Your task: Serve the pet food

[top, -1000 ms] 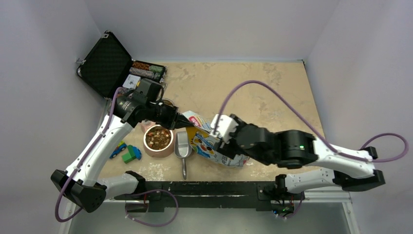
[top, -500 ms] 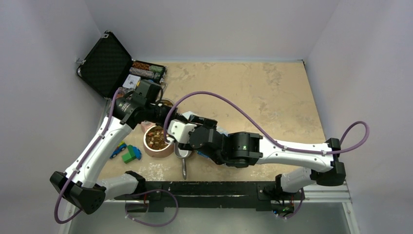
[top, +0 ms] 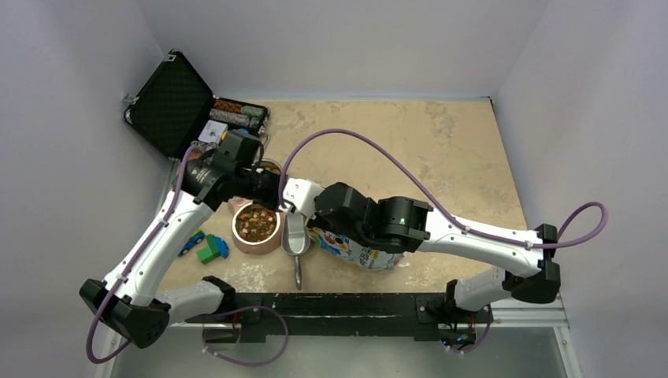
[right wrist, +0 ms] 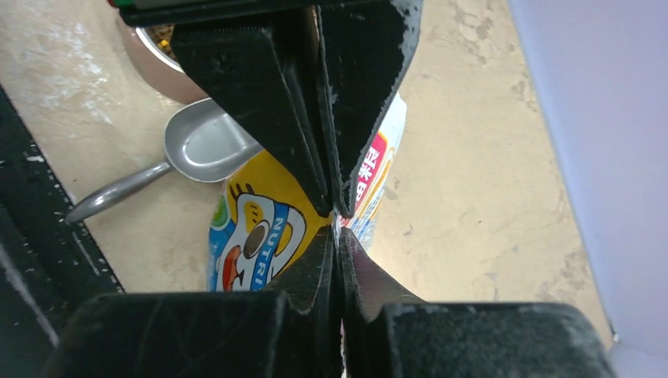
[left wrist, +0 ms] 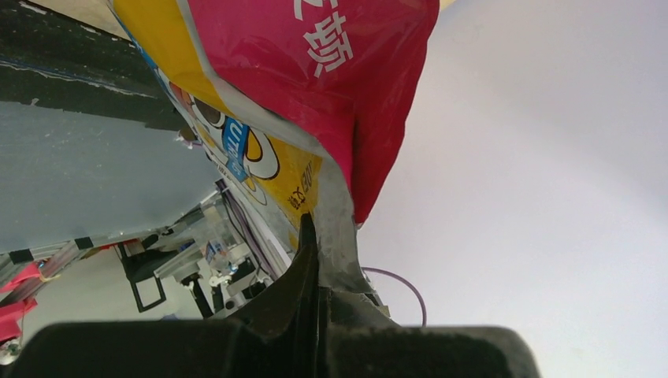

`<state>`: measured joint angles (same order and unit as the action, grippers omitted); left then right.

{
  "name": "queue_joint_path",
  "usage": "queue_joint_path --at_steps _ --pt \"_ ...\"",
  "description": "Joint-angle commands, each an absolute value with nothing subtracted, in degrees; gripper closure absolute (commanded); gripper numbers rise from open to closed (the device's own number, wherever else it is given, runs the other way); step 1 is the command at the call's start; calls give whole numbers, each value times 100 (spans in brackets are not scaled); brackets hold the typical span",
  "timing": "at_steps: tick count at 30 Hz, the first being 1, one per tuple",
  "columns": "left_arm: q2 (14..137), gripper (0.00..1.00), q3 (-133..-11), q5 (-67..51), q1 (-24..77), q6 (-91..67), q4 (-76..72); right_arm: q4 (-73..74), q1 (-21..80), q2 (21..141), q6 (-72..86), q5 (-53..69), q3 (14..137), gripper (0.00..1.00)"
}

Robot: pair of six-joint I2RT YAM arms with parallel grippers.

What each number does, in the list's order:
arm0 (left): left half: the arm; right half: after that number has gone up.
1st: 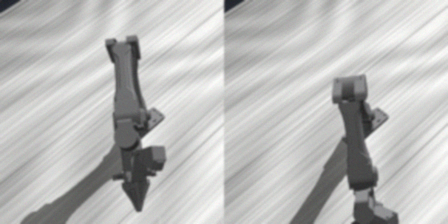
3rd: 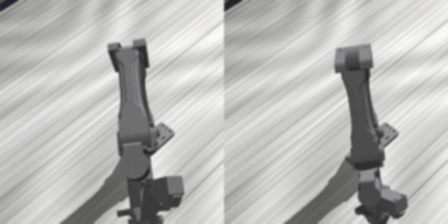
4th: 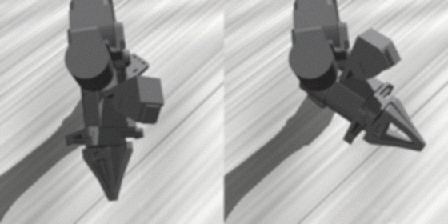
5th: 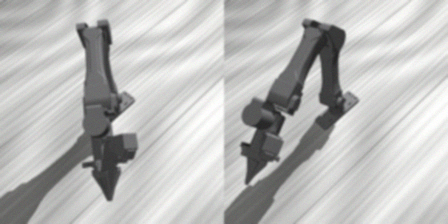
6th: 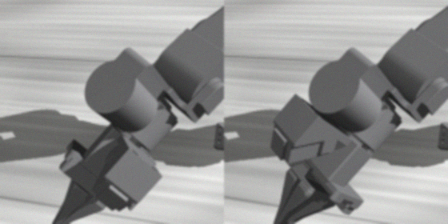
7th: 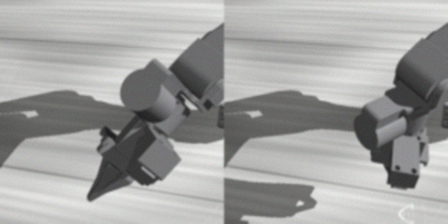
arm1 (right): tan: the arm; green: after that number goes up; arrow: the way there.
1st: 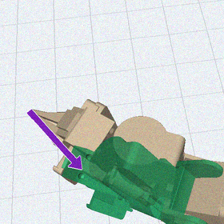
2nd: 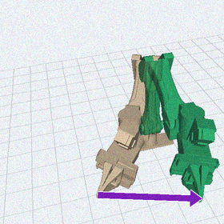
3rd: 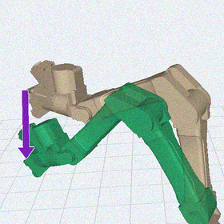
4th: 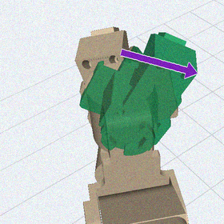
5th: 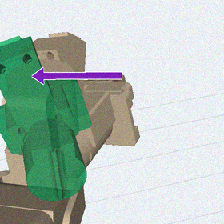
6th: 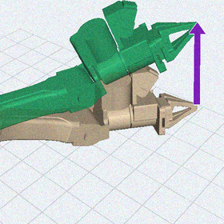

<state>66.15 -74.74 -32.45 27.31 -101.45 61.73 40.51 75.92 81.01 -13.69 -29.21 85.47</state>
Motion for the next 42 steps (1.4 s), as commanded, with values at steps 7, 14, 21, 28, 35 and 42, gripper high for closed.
queue_joint_path --at_steps 7,14,21,28,35,42 --pt "6334 100 -7452 -3037 2652 -10063 5897 4700 7434 7371 -1009 -2885 8409 100" --pt "6397 73 -7061 -2785 2939 -10153 5267 4620 7515 7337 -846 -2563 8682 100" --pt "6594 88 -7124 -2724 2998 -10028 5180 4909 7531 7460 -655 -2719 8869 90" --pt "6258 100 -6988 -2644 2925 -10369 5038 5120 7533 6914 -494 -2817 8105 59" --pt "6021 100 -7121 -2562 2809 -10585 5352 5045 7532 7091 -674 -2599 8190 54" --pt "6068 100 -7322 -2389 2753 -10622 5486 5235 7532 7655 -528 -3781 8496 84"
